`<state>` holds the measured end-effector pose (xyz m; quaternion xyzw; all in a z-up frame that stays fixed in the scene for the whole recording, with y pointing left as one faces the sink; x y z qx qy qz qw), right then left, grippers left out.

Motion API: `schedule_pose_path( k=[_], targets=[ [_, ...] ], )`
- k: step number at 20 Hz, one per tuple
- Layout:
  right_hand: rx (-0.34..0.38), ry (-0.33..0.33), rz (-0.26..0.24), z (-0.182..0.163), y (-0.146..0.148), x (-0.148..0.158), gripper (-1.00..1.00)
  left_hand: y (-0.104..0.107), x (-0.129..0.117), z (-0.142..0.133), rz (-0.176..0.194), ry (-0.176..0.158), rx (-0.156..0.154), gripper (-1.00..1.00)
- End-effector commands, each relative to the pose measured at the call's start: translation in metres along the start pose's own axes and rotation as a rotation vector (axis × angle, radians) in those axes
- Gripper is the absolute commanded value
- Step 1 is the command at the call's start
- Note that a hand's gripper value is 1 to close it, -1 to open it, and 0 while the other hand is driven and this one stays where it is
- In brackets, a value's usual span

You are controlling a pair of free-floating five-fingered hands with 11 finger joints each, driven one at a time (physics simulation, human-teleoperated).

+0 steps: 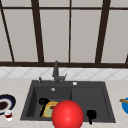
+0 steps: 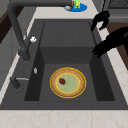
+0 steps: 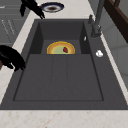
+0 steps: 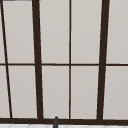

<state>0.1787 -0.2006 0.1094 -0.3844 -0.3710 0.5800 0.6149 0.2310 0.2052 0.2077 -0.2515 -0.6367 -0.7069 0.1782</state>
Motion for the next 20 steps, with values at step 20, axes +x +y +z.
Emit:
schedule_pose_path(
  k=[20],
  targets=[
    [-0.001, 0.0, -0.001, 0.0, 0.0, 0.0, 0.0, -0.027, -0.198, -0.018, -0.003, -0.013, 0.037, -1.0]
  ],
)
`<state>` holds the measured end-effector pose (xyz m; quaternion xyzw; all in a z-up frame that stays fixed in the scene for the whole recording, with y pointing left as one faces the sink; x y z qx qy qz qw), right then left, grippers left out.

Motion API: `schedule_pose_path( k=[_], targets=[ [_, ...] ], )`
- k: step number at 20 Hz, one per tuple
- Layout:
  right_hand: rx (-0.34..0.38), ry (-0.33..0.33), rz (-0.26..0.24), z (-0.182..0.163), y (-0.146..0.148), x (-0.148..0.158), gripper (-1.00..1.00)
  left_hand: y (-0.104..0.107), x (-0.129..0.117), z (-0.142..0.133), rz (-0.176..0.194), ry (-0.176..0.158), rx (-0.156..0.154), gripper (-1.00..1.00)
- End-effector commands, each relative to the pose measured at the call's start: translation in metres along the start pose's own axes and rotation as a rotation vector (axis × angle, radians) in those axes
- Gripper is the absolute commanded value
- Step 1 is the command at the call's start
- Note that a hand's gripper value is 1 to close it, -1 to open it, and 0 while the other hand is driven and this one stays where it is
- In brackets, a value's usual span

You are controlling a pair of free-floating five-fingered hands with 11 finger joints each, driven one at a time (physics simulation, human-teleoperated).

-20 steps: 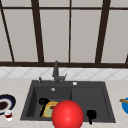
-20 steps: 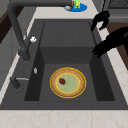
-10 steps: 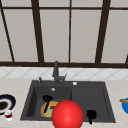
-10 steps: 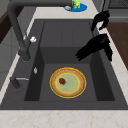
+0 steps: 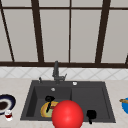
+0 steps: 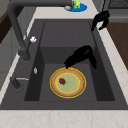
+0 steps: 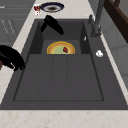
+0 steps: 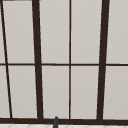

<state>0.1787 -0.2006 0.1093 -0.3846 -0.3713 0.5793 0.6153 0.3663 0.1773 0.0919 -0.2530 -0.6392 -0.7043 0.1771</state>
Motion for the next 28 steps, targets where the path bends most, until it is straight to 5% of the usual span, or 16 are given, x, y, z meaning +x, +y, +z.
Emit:
schedule_pose_path(
  k=[1, 4, 9, 15, 18, 21, 28],
  targets=[
    [0.0, 0.0, 0.0, 0.0, 0.0, 0.0, 0.0, -0.019, -0.027, -0.001, -0.006, -0.015, 0.021, -1.0],
    [0.0, 0.0, 0.0, 0.0, 0.0, 0.0, 0.0, -0.036, -0.044, -0.001, -0.003, -0.023, -0.005, -1.0],
    [0.0, 0.0, 0.0, 0.0, 0.0, 0.0, 0.0, -0.042, -0.09, 0.002, 0.0, -0.006, 0.005, -1.0],
    [0.0, 0.0, 0.0, 0.0, 0.0, 0.0, 0.0, -0.06, -0.137, 0.004, -0.022, -0.002, 0.013, -1.0],
    [0.0, 0.0, 0.0, 0.0, 0.0, 0.0, 0.0, -0.075, -0.142, 0.003, -0.056, -0.001, 0.003, -1.0],
    [0.0, 0.0, 0.0, 0.0, 0.0, 0.0, 0.0, -0.081, -0.158, 0.007, -0.016, -0.005, 0.001, -1.0],
    [0.0, 0.0, 0.0, 0.0, 0.0, 0.0, 0.0, -0.092, -0.195, 0.009, -0.003, -0.007, 0.003, -1.0]
  ],
)
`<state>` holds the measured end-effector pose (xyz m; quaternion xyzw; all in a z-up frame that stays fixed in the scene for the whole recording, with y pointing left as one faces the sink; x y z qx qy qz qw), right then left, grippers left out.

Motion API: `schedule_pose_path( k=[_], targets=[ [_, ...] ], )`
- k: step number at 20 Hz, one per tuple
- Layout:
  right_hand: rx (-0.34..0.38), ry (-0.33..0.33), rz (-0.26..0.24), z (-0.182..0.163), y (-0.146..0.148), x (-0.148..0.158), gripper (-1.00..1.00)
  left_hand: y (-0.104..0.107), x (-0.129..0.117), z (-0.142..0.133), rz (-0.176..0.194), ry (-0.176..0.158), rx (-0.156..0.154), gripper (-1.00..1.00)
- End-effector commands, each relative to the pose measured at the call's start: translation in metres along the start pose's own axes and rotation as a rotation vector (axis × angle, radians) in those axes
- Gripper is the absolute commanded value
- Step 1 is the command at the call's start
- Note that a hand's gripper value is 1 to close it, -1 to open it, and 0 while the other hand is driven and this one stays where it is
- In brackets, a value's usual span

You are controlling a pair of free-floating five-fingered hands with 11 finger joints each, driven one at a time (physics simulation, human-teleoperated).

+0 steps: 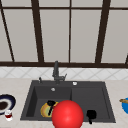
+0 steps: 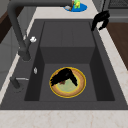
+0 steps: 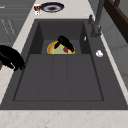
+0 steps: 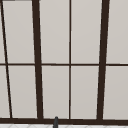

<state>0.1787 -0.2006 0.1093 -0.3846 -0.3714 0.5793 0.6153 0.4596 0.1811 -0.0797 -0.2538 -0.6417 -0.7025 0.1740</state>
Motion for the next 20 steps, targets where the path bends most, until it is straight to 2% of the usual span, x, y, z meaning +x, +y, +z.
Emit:
schedule_pose_path(
  k=[1, 3, 7, 8, 9, 10, 11, 12, 13, 14, 15, 16, 19, 20],
  targets=[
    [0.0, 0.0, 0.0, 0.0, 0.0, 0.0, 0.0, -0.004, -0.019, 0.003, 0.011, -0.001, 0.001, -1.0],
    [0.0, 0.0, 0.0, 0.0, 0.0, 0.0, 0.0, -0.003, -0.018, 0.003, 0.021, -0.004, 0.004, -1.0],
    [0.0, 0.0, 0.0, 0.0, 0.0, 0.0, 0.0, -0.012, -0.012, 0.001, 0.007, -0.013, -0.001, -1.0],
    [0.0, 0.0, 0.0, 0.0, 0.0, 0.0, 0.0, -0.013, -0.011, 0.003, 0.007, -0.018, -0.004, 1.0],
    [0.0, 0.0, 0.0, 0.0, 0.0, 0.0, 0.0, -0.011, -0.007, 0.005, -0.002, -0.039, -0.037, 1.0],
    [0.0, 0.0, 0.0, 0.0, 0.0, 0.0, 0.0, -0.01, -0.005, 0.004, -0.05, -0.046, -0.046, 1.0],
    [0.0, 0.0, 0.0, 0.0, 0.0, 0.0, 0.0, -0.009, 0.002, 0.001, -0.108, -0.04, -0.042, 1.0],
    [0.0, 0.0, 0.0, 0.0, 0.0, 0.0, 0.0, -0.01, 0.003, 0.0, -0.132, -0.033, -0.04, 1.0],
    [0.0, 0.0, 0.0, 0.0, 0.0, 0.0, 0.0, -0.013, 0.006, 0.0, -0.145, -0.019, -0.02, 1.0],
    [0.0, 0.0, 0.0, 0.0, 0.0, 0.0, 0.0, -0.014, 0.008, -0.002, -0.169, -0.018, -0.024, 1.0],
    [0.0, 0.0, 0.0, 0.0, 0.0, 0.0, 0.0, -0.012, 0.008, -0.004, -0.218, -0.03, -0.035, 1.0],
    [0.0, 0.0, 0.0, 0.0, 0.0, 0.0, 0.0, -0.012, 0.012, -0.004, -0.233, -0.029, -0.033, 1.0],
    [0.0, 0.0, 0.0, 0.0, 0.0, 0.0, 0.0, -0.004, 0.012, -0.001, -0.239, -0.032, -0.029, 1.0],
    [0.0, 0.0, 0.0, 0.0, 0.0, 0.0, 0.0, -0.001, 0.012, 0.0, -0.225, -0.032, -0.025, 1.0]
  ],
)
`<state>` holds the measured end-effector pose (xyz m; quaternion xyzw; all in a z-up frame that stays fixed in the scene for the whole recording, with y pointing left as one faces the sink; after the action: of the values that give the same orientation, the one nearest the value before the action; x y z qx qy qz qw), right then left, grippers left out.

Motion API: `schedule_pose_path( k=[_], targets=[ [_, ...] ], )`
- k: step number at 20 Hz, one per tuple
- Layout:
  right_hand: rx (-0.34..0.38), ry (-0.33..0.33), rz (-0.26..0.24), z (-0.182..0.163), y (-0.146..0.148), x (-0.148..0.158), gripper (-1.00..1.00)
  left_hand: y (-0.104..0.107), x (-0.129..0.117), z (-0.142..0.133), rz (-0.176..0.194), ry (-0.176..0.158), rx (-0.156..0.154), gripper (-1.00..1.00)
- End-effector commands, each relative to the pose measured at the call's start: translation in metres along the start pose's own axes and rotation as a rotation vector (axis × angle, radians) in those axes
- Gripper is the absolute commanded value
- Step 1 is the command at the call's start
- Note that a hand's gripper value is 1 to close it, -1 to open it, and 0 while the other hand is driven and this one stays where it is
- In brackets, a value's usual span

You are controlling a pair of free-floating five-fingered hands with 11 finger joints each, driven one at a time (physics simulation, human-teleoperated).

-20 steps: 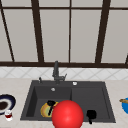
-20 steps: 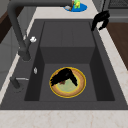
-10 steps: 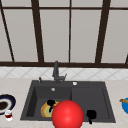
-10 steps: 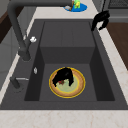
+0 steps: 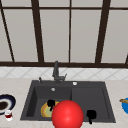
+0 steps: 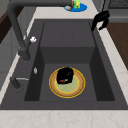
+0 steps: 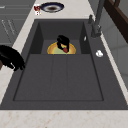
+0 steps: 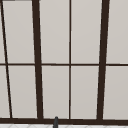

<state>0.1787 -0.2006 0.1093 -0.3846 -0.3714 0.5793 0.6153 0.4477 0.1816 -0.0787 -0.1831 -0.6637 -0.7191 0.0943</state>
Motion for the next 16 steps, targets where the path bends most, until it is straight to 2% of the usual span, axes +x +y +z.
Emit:
schedule_pose_path(
  k=[1, 4, 6, 9, 16],
  targets=[
    [0.0, 0.0, 0.0, 0.0, 0.0, 0.0, 0.0, 0.009, 0.0, 0.001, -0.007, -0.03, -0.014, 1.0],
    [0.0, 0.0, 0.0, 0.0, 0.0, 0.0, 0.0, 0.025, 0.001, 0.008, -0.02, -0.038, -0.016, 1.0],
    [0.0, 0.0, 0.0, 0.0, 0.0, 0.0, 0.0, 0.037, 0.003, 0.017, -0.027, -0.02, -0.022, 1.0],
    [0.0, 0.0, 0.0, 0.0, 0.0, 0.0, 0.0, 0.052, 0.014, 0.032, -0.03, -0.005, -0.012, 1.0],
    [0.0, 0.0, 0.0, 0.0, 0.0, 0.0, 0.0, 0.086, 0.034, 0.072, -0.026, -0.016, 0.0, 1.0]
  ],
)
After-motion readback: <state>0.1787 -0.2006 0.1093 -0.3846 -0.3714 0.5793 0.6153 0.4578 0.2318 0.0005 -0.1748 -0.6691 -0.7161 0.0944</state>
